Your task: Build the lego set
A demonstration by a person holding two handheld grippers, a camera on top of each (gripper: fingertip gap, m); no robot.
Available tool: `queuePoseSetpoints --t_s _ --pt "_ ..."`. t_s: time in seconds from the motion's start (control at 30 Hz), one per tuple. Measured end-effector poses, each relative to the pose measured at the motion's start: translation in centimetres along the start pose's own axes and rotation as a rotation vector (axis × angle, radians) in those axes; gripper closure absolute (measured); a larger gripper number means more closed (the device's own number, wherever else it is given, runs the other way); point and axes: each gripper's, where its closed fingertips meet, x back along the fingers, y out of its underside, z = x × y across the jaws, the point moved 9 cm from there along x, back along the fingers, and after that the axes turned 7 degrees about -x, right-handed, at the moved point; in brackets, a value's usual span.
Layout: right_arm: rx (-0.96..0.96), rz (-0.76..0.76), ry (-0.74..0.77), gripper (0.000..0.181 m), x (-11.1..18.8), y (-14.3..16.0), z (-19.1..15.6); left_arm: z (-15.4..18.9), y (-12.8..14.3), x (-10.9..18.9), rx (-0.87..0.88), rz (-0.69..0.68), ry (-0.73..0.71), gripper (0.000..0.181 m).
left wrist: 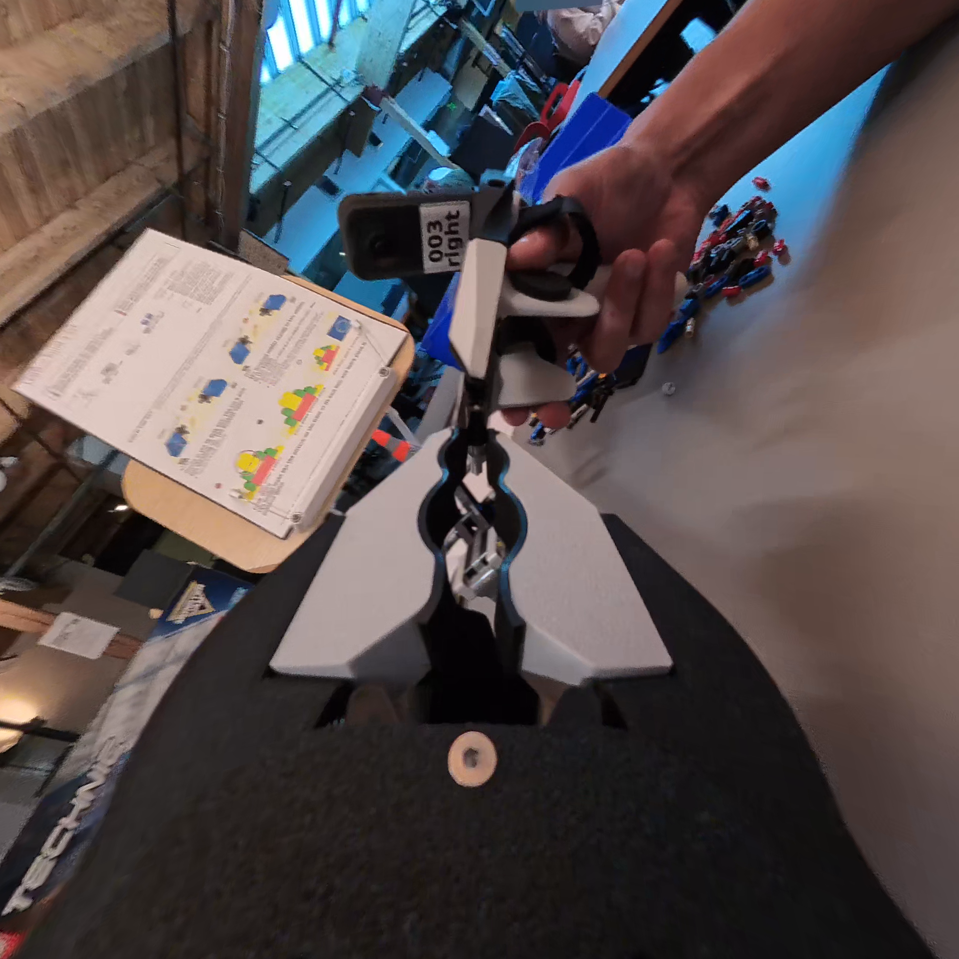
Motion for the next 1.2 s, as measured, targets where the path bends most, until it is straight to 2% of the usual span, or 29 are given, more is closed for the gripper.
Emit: queuePoseSetpoints --t_s 0.13,0.33,0.53,0.63,0.73,0.87,0.9,1.0,1.1,1.2 --pt "0.044 -0.016 -0.027 0.165 -0.3 0.3 -0.5 -0.1 0.0 0.1 -0.023 -0.011 -0.021 0.176" --pt "0.164 -0.029 0.023 0.165 -0.2 0.4 -0.8 0.3 -0.2 0.0 -0.025 -0.024 -0.044 0.176" --pt "0.315 -0.105 0.147 0.166 0.1 0.8 -0.5 0.9 0.3 -0.6 0.033 -0.051 0.044 0.168" --pt "0.396 -0.148 0.212 0.166 0.2 1.0 -0.5 1.5 0.5 -1.0 0.095 -0.053 0.119 0.152" --pt "0.517 -0.187 0.301 0.166 0.3 1.2 -0.5 1.7 0.8 -1.4 0.253 -0.047 0.223 0.137" --pt "0.700 -0.273 0.409 0.165 0.0 1.8 -0.9 1.2 1.3 -1.6 0.409 -0.034 0.291 0.146" --pt "0.742 -0.294 0.429 0.165 -0.1 1.9 -1.0 1.0 1.5 -1.6 0.422 -0.037 0.283 0.143" --pt "0.808 -0.311 0.462 0.165 -0.4 2.1 -1.3 0.6 1.7 -1.5 0.416 -0.036 0.247 0.141" --pt "0.852 -0.315 0.473 0.165 -0.5 2.3 -1.5 1.1 2.1 -1.8 0.407 -0.090 0.283 0.133" --pt "0.896 -0.345 0.492 0.165 -0.7 2.6 -1.5 1.4 2.4 -2.1 0.414 -0.109 0.286 0.136"
